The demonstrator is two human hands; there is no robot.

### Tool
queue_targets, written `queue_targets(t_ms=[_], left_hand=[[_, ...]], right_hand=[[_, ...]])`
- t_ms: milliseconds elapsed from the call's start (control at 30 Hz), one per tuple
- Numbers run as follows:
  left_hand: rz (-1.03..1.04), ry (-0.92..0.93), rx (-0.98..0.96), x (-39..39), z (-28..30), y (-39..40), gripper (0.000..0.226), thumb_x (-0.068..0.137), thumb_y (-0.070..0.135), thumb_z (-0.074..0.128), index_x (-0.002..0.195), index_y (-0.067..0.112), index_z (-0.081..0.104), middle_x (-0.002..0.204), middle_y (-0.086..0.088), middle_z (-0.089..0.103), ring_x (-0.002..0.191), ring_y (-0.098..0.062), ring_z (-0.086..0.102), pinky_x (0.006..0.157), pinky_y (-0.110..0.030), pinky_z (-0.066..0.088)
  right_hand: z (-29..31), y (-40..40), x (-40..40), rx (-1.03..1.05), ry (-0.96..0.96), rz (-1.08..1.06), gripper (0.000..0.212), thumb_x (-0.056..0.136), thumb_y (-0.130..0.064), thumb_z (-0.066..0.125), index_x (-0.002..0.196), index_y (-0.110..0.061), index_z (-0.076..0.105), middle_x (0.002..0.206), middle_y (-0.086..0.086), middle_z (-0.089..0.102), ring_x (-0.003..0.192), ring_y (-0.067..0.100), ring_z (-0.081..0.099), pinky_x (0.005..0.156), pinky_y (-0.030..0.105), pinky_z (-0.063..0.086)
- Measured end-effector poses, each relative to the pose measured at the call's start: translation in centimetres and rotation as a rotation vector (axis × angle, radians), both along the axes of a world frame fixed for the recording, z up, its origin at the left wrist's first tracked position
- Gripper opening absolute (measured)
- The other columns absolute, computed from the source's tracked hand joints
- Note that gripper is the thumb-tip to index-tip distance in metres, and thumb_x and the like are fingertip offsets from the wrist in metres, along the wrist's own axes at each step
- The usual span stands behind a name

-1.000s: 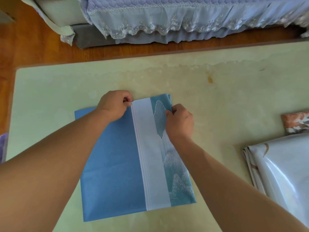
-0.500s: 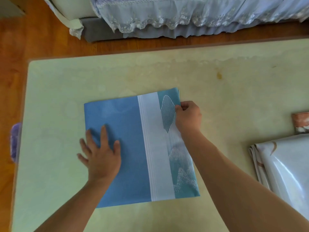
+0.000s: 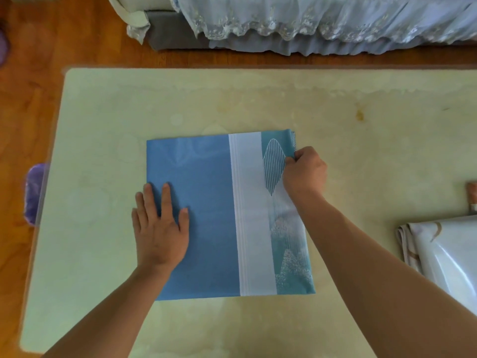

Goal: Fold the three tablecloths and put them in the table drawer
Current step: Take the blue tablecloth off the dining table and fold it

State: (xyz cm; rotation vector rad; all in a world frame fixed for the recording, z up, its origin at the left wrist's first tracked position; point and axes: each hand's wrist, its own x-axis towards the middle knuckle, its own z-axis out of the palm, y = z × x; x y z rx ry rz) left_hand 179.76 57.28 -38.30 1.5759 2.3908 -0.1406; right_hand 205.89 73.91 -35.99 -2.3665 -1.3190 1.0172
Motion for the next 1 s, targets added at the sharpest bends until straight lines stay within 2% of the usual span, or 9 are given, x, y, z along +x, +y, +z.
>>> queue_targets(t_ms=[100, 233, 300, 400, 467, 567, 667, 800, 1000], left_hand=[[-0.138, 0.054, -0.025, -1.2, -0.7, -0.3, 0.071, 0.103, 0.056, 0.021, 0.163, 0.020, 0.013, 0.169, -0.020, 0.006, 0.153, -0.044, 0.013, 0.123, -0.057, 0.019], [-0.173, 0.082, -0.015, -2.2, -1.4, -0.6, 0.071, 0.103, 0.057, 0.019, 0.163, 0.019, 0.013, 0.169, -0.020, 0.004, 0.153, -0.044, 0.012, 0.124, -0.055, 0.018], [-0.171, 0.084, 0.001, -2.0, -1.5, -0.6, 0.070, 0.103, 0.056, 0.020, 0.163, 0.019, 0.014, 0.168, -0.020, 0.005, 0.153, -0.044, 0.012, 0.124, -0.055, 0.017], [-0.165, 0.086, 0.045, -2.2, -1.9, -0.8, 0.070, 0.103, 0.055, 0.024, 0.163, 0.020, 0.016, 0.169, -0.019, 0.006, 0.154, -0.042, 0.012, 0.125, -0.054, 0.015], [-0.169, 0.072, 0.078, -2.3, -2.2, -1.1, 0.069, 0.102, 0.054, 0.026, 0.163, 0.021, 0.017, 0.169, -0.017, 0.006, 0.154, -0.042, 0.013, 0.125, -0.053, 0.014], [-0.180, 0.051, 0.097, -2.3, -2.6, -0.9, 0.069, 0.102, 0.053, 0.027, 0.163, 0.022, 0.016, 0.170, -0.016, 0.006, 0.154, -0.041, 0.012, 0.125, -0.053, 0.012], [-0.214, 0.083, 0.064, -1.9, -2.3, -1.1, 0.072, 0.102, 0.052, 0.027, 0.163, 0.016, 0.016, 0.170, -0.017, 0.005, 0.156, -0.039, 0.006, 0.125, -0.056, 0.009], [-0.405, 0.021, 0.184, -3.6, -1.9, 3.6, 0.071, 0.098, 0.047, 0.039, 0.153, 0.004, 0.036, 0.167, -0.018, 0.021, 0.157, -0.033, 0.011, 0.126, -0.052, 0.007], [-0.476, 0.003, 0.145, -7.7, -3.8, 11.8, 0.077, 0.101, 0.057, 0.032, 0.163, 0.016, 0.014, 0.170, -0.015, 0.010, 0.157, -0.030, 0.006, 0.128, -0.046, 0.004]], right_hand=[[0.1, 0.1, -0.1, 0.073, -0.109, 0.095, 0.017, 0.096, -0.011, 0.055, 0.113, -0.011, 0.056, 0.105, 0.007, 0.061, 0.090, 0.027, 0.054, 0.072, 0.035, 0.039], [-0.2, -1.5, -1.6, 0.331, -0.436, 0.274, 0.063, 0.079, 0.008, 0.050, 0.139, -0.011, 0.046, 0.138, 0.016, 0.047, 0.120, 0.038, 0.044, 0.090, 0.044, 0.041], [-0.5, -4.1, -4.2, 0.524, -0.331, 0.511, 0.060, 0.087, -0.001, 0.050, 0.146, -0.008, 0.043, 0.151, 0.021, 0.040, 0.136, 0.041, 0.036, 0.108, 0.049, 0.035], [-2.8, -7.9, -7.5, 0.465, -0.272, 0.942, 0.058, 0.103, -0.034, 0.044, 0.155, -0.010, 0.034, 0.164, 0.018, 0.023, 0.152, 0.038, 0.016, 0.124, 0.051, 0.016], [-4.5, -6.9, -6.2, 0.354, -0.385, 0.848, 0.066, 0.104, -0.048, 0.034, 0.158, -0.012, 0.028, 0.166, 0.015, 0.018, 0.154, 0.035, 0.013, 0.124, 0.053, 0.016], [-5.7, -3.6, -2.7, 0.192, -0.511, 0.619, 0.074, 0.102, -0.059, 0.021, 0.161, -0.016, 0.012, 0.169, 0.008, 0.005, 0.156, 0.025, 0.002, 0.126, 0.046, 0.004], [-5.7, -3.5, -2.6, 0.185, -0.527, 0.619, 0.075, 0.101, -0.061, 0.017, 0.162, -0.018, 0.006, 0.169, 0.005, -0.001, 0.156, 0.022, -0.005, 0.126, 0.044, 0.001], [-5.5, -3.6, -2.9, 0.190, -0.540, 0.590, 0.075, 0.101, -0.061, 0.017, 0.162, -0.018, 0.006, 0.169, 0.004, -0.001, 0.156, 0.021, -0.005, 0.126, 0.044, 0.001], [-5.7, -3.6, -3.7, 0.234, -0.559, 0.585, 0.073, 0.102, -0.059, 0.020, 0.161, -0.018, 0.009, 0.169, 0.005, 0.002, 0.156, 0.021, -0.002, 0.126, 0.043, 0.002]])
